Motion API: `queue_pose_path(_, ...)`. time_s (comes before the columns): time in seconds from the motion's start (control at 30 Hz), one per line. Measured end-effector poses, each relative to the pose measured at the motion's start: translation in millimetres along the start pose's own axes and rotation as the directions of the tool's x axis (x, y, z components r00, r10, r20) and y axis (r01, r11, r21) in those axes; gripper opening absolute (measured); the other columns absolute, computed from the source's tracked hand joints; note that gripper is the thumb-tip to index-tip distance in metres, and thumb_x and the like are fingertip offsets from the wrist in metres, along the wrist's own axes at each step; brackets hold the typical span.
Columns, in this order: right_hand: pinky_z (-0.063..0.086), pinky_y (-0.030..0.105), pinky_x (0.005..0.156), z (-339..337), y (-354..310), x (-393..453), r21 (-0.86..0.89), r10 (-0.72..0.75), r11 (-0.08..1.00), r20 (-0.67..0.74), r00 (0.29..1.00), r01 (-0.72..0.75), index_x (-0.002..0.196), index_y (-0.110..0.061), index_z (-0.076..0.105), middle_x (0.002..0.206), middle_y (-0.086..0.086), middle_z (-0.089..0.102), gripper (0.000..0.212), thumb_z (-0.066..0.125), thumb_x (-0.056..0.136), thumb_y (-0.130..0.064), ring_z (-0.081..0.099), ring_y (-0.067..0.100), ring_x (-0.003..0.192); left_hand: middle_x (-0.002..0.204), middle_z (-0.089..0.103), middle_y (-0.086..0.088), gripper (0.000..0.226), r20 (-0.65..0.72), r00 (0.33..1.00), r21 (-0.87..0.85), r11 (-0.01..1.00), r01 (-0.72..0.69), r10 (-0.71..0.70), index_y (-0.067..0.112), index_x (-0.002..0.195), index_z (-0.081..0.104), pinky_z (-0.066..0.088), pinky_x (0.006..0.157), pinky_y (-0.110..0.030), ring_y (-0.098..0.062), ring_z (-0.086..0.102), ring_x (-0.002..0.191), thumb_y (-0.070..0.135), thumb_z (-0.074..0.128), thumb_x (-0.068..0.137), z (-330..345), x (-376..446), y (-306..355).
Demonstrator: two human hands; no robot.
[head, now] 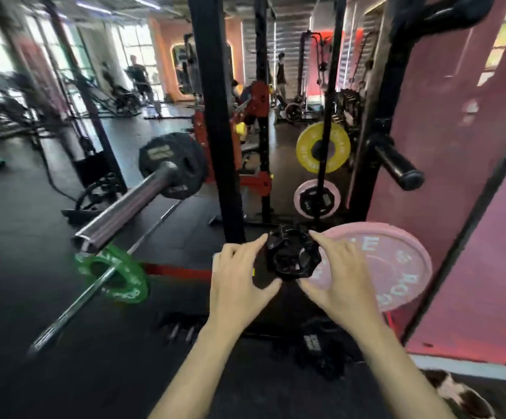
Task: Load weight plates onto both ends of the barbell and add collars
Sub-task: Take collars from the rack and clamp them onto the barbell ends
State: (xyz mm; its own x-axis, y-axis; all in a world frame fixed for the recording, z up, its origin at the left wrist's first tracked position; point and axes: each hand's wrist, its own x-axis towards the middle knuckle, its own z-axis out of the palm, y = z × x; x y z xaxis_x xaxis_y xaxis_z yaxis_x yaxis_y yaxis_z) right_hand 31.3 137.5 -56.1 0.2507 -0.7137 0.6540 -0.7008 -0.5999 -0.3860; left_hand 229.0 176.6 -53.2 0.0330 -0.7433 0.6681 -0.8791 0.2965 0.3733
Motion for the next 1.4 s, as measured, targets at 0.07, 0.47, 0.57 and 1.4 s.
queue_pose_path(0.07,0.045,0.044,0.089,18,-35,3,0.032,-0.058,0.998,0.015,0.998,0.057,0.140,-0.024,0.044,0.120,-0.004,0.058,0.080,0.078,0.068,-0.034,0.053,0.025,0.106,0.107,0.063,0.009,0.078,-0.028,0.999,0.062,0.997,0.038,-0.036,0.023,0.136,0.054,0.042,0.083,-0.034,-0.018,0.051,0.101,0.038,0.083,0.065,-31,-15,-23)
queue_pose_path(0.47,0.032,0.028,0.085,107,-212,21,0.074,-0.189,0.980,0.037,0.981,0.186,0.139,-0.026,0.047,0.127,-0.014,0.056,0.078,0.077,0.068,-0.035,0.048,0.014,0.110,0.113,0.062,0.013,0.080,-0.142,0.967,0.106,0.968,0.227,-0.211,0.030,0.140,0.051,0.038,0.092,-0.029,-0.014,0.049,0.105,0.044,0.081,0.067,-167,-65,-154)
queue_pose_path(0.57,0.036,0.031,0.087,133,-253,22,0.055,-0.161,0.986,0.019,0.987,0.159,0.140,-0.026,0.045,0.124,-0.013,0.056,0.078,0.076,0.069,-0.036,0.048,0.014,0.108,0.114,0.060,0.013,0.082,-0.112,0.968,0.093,0.968,0.234,-0.224,0.036,0.141,0.047,0.031,0.090,-0.022,-0.012,0.046,0.104,0.048,0.077,0.066,-193,-69,-193)
queue_pose_path(1.4,0.041,0.037,0.082,246,-253,118,-0.277,-0.003,0.961,-0.030,1.000,-0.005,0.142,-0.027,0.044,0.124,-0.012,0.058,0.080,0.079,0.072,-0.038,0.050,0.019,0.103,0.089,0.041,0.022,0.076,-0.007,0.988,-0.105,0.983,0.152,-0.154,0.034,0.138,0.053,0.039,0.085,-0.033,-0.007,0.027,0.083,0.031,0.086,0.070,-153,39,-322)
